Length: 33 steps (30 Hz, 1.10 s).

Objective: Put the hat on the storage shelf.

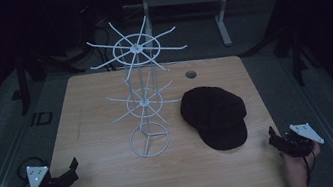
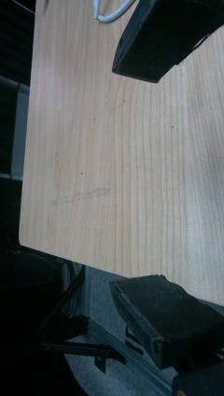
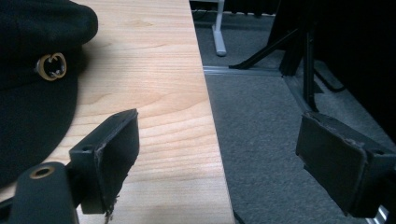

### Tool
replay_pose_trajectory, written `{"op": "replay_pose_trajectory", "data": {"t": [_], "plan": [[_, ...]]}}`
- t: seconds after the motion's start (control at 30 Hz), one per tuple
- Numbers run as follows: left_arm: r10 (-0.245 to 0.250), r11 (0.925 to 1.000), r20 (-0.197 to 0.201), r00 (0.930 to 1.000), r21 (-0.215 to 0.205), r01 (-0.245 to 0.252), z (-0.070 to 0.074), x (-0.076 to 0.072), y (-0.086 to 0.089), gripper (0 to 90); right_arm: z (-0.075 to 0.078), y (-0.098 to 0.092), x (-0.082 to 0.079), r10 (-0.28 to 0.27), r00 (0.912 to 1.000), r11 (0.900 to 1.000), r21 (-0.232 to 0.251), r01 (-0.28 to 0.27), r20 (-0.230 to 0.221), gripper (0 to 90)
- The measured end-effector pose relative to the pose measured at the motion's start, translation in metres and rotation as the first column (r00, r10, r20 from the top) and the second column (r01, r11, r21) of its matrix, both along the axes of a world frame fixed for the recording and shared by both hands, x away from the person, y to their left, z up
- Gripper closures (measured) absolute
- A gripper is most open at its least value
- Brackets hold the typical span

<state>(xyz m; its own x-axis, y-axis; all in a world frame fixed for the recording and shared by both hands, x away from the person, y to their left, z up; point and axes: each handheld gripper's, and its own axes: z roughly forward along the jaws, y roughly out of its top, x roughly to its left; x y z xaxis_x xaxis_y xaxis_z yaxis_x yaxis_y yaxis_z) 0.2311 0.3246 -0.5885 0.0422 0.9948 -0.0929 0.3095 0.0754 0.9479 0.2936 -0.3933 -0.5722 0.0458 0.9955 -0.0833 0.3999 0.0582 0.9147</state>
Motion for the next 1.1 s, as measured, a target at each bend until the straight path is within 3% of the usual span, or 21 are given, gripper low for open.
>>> {"op": "replay_pose_trajectory", "data": {"t": [0.17, 0.2, 0.33, 0.4, 0.6, 0.63, 0.77, 1.1], "plan": [[0.001, 1.0000, -0.001, 1.0000, 0.002, -0.001, 0.000, 0.000, 0.000, 1.4, 0.000, 0.001, 0.000, -0.004, 1.0000, 1.000, -0.005, 0.004, 0.002, 12.4], [0.002, 1.0000, -0.002, 1.0000, 0.001, -0.002, 0.000, 0.000, 0.000, 1.5, 0.000, -0.001, 0.001, -0.004, 1.0000, 1.000, 0.018, 0.004, -0.009, 11.6], [0.002, 1.0000, -0.001, 1.0000, 0.001, -0.002, 0.000, 0.000, 0.000, 1.5, 0.000, -0.005, 0.002, -0.017, 0.9997, 0.999, 0.034, 0.017, -0.016, 11.6], [0.002, 1.0000, -0.002, 1.0000, 0.001, -0.002, 0.000, 0.000, 0.000, 1.4, 0.001, -0.002, 0.003, -0.014, 0.9999, 1.000, -0.002, 0.014, -0.007, 12.2], [0.004, 1.0000, -0.005, 1.0000, 0.000, -0.004, 0.000, 0.000, 0.000, 1.5, 0.012, 0.000, 0.005, 0.003, 1.0000, 1.000, -0.005, -0.003, 0.000, 12.9], [0.004, 1.0000, -0.005, 1.0000, -0.002, -0.004, 0.000, 0.001, 0.000, 1.4, 0.023, 0.003, 0.005, 0.033, 0.9994, 0.999, 0.023, -0.033, -0.007, 13.5], [0.005, 1.0000, -0.005, 1.0000, -0.002, -0.005, 0.000, 0.000, 0.000, 1.5, 0.039, 0.010, 0.011, 0.125, 0.9913, 0.990, 0.074, -0.122, -0.039, 13.5], [0.002, 1.0000, -0.007, 1.0000, -0.007, -0.002, 0.000, 0.001, 0.001, 1.5, 0.066, 0.034, 0.021, 0.195, 0.9807, 0.979, 0.063, -0.194, -0.010, 13.5]]}}
